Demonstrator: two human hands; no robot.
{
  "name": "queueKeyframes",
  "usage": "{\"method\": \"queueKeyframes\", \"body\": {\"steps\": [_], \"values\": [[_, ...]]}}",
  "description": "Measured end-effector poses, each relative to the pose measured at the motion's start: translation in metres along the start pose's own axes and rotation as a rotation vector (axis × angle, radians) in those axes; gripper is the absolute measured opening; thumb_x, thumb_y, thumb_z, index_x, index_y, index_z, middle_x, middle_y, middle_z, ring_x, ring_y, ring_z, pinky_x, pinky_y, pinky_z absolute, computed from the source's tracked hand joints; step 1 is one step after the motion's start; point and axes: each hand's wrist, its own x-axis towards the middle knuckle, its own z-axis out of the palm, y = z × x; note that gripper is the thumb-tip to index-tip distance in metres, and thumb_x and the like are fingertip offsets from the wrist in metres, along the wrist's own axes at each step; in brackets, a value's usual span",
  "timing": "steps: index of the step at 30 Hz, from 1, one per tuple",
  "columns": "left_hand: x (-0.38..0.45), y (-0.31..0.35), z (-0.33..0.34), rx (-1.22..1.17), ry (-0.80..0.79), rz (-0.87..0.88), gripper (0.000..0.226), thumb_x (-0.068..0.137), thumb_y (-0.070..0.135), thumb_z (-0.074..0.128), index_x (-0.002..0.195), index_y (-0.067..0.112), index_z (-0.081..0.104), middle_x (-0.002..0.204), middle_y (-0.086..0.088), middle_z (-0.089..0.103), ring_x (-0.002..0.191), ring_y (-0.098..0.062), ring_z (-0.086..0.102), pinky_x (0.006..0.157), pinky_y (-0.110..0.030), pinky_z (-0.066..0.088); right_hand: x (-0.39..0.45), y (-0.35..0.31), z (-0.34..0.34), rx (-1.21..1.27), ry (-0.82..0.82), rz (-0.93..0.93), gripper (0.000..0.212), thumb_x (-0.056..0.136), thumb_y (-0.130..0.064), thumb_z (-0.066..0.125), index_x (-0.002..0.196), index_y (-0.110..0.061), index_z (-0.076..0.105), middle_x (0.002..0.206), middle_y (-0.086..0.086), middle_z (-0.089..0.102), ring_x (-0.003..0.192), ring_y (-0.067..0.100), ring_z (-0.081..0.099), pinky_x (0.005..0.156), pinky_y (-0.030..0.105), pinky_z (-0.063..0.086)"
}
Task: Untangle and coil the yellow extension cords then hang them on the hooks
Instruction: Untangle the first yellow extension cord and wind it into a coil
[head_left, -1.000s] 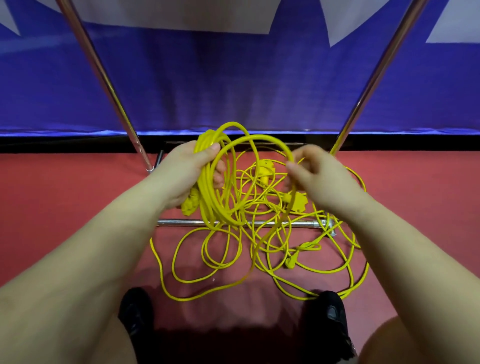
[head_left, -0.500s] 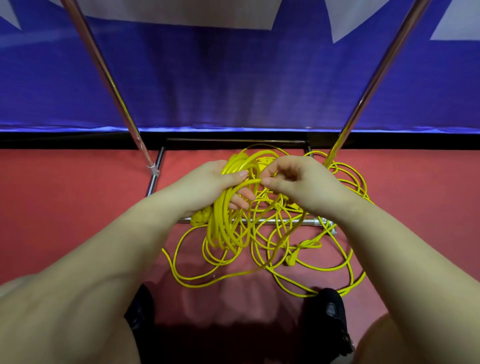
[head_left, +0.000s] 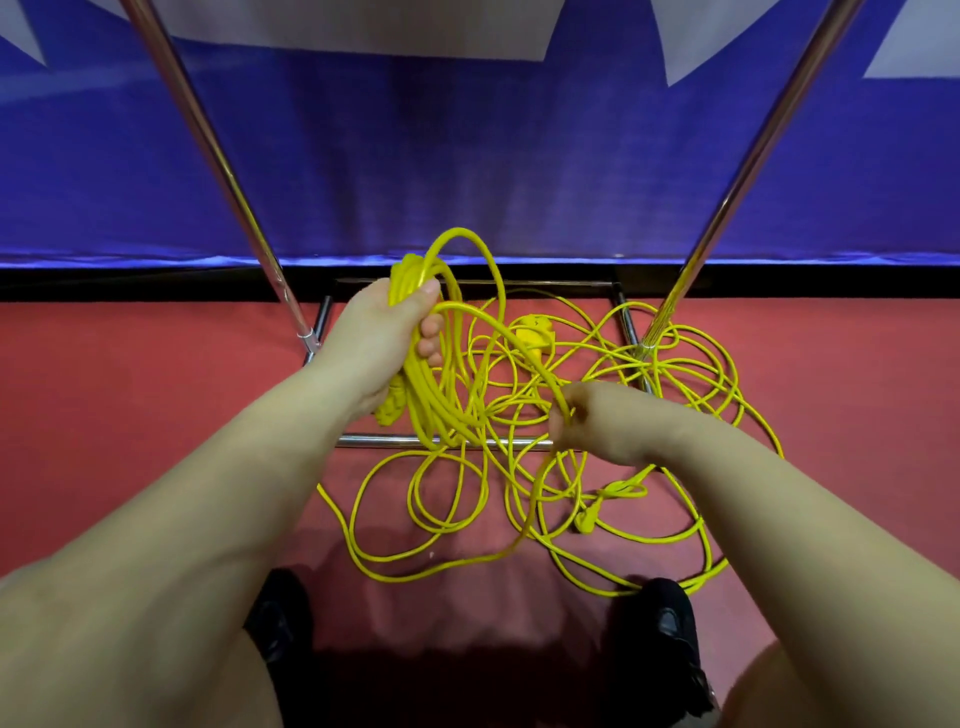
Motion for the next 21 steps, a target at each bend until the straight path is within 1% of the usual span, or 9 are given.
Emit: {"method": "queueKeyframes", "body": {"steps": [2, 4, 5, 8, 11, 13, 15, 17, 21], "values": [[0.002, 0.000, -0.003, 0.029, 0.031, 0.022, 0.019, 0.098, 0.018, 0.044, 0.079, 0.017, 0.047, 0.049, 0.007, 0.042, 0.040, -0.007, 0.038, 0.046, -0.023, 0.040, 0.003, 0.000, -0.003, 0.264, 0.080, 0.030, 0.007, 0.091, -0.018, 0.055, 0.085, -0.014, 0.055, 0.081, 0.008, 0.067, 0.073, 0.023, 0.069, 0.069, 0.035, 0.054], [0.003, 0.000, -0.007, 0.105, 0.042, 0.040, 0.022, 0.095, 0.018, 0.051, 0.073, 0.017, 0.047, 0.049, 0.007, 0.041, 0.041, -0.007, 0.038, 0.046, -0.023, 0.040, 0.000, -0.005, -0.010, 0.681, 0.116, 0.069, 0.015, 0.093, -0.013, 0.054, 0.080, -0.012, 0.050, 0.071, 0.010, 0.064, 0.058, 0.016, 0.068, 0.057, 0.029, 0.056], [0.002, -0.002, -0.008, 0.174, 0.035, 0.045, 0.024, 0.092, 0.016, 0.055, 0.070, 0.017, 0.048, 0.048, 0.006, 0.041, 0.041, -0.008, 0.038, 0.046, -0.023, 0.041, -0.002, -0.007, -0.015, 0.865, 0.120, 0.076, 0.016, 0.094, -0.013, 0.053, 0.079, -0.011, 0.049, 0.068, 0.010, 0.063, 0.054, 0.013, 0.068, 0.054, 0.026, 0.055], [0.000, -0.007, -0.008, 0.378, -0.024, 0.010, 0.025, 0.088, 0.014, 0.061, 0.067, 0.016, 0.048, 0.048, 0.005, 0.045, 0.039, -0.009, 0.042, 0.046, -0.023, 0.043, -0.008, -0.015, -0.028, 1.273, 0.102, 0.095, 0.013, 0.095, -0.015, 0.051, 0.082, -0.012, 0.052, 0.061, 0.006, 0.067, 0.058, 0.015, 0.070, 0.051, 0.024, 0.057], [-0.004, -0.010, -0.001, 0.344, -0.062, -0.055, 0.015, 0.089, 0.013, 0.059, 0.075, 0.014, 0.056, 0.053, 0.004, 0.058, 0.045, -0.009, 0.055, 0.048, -0.020, 0.049, -0.012, -0.021, -0.038, 1.573, 0.066, 0.115, 0.016, 0.096, -0.018, 0.046, 0.084, -0.012, 0.055, 0.058, 0.006, 0.069, 0.056, 0.015, 0.070, 0.047, 0.023, 0.055], [-0.005, -0.011, 0.003, 0.245, -0.098, -0.099, 0.005, 0.091, 0.012, 0.056, 0.087, 0.012, 0.059, 0.075, -0.006, 0.069, 0.065, -0.015, 0.065, 0.061, -0.024, 0.055, -0.013, -0.024, -0.042, 1.712, 0.097, 0.107, 0.019, 0.096, -0.018, 0.045, 0.082, -0.010, 0.055, 0.057, 0.007, 0.069, 0.054, 0.015, 0.069, 0.047, 0.023, 0.055], [-0.007, -0.011, 0.008, 0.216, -0.165, -0.126, 0.009, 0.092, 0.011, 0.053, 0.097, 0.014, 0.059, 0.089, -0.009, 0.070, 0.078, -0.019, 0.068, 0.071, -0.028, 0.056, -0.012, -0.024, -0.042, 1.787, 0.143, 0.107, 0.018, 0.096, -0.016, 0.046, 0.082, -0.008, 0.055, 0.057, 0.008, 0.069, 0.053, 0.015, 0.069, 0.046, 0.023, 0.055], [-0.011, -0.009, 0.013, 0.170, -0.234, -0.164, 0.013, 0.093, 0.011, 0.051, 0.099, 0.019, 0.059, 0.085, -0.005, 0.073, 0.076, -0.015, 0.070, 0.072, -0.028, 0.057, -0.009, -0.023, -0.041, 1.803, 0.183, 0.115, 0.017, 0.095, -0.016, 0.048, 0.084, -0.007, 0.056, 0.057, 0.008, 0.069, 0.052, 0.015, 0.069, 0.047, 0.023, 0.055], [-0.018, -0.003, 0.018, 0.084, -0.334, -0.228, 0.015, 0.093, 0.011, 0.048, 0.096, 0.019, 0.060, 0.074, -0.005, 0.073, 0.066, -0.015, 0.070, 0.063, -0.028, 0.057, -0.006, -0.020, -0.043, 1.832, 0.222, 0.136, 0.021, 0.095, -0.017, 0.049, 0.080, -0.004, 0.056, 0.054, 0.008, 0.068, 0.049, 0.013, 0.067, 0.047, 0.022, 0.055]]}}
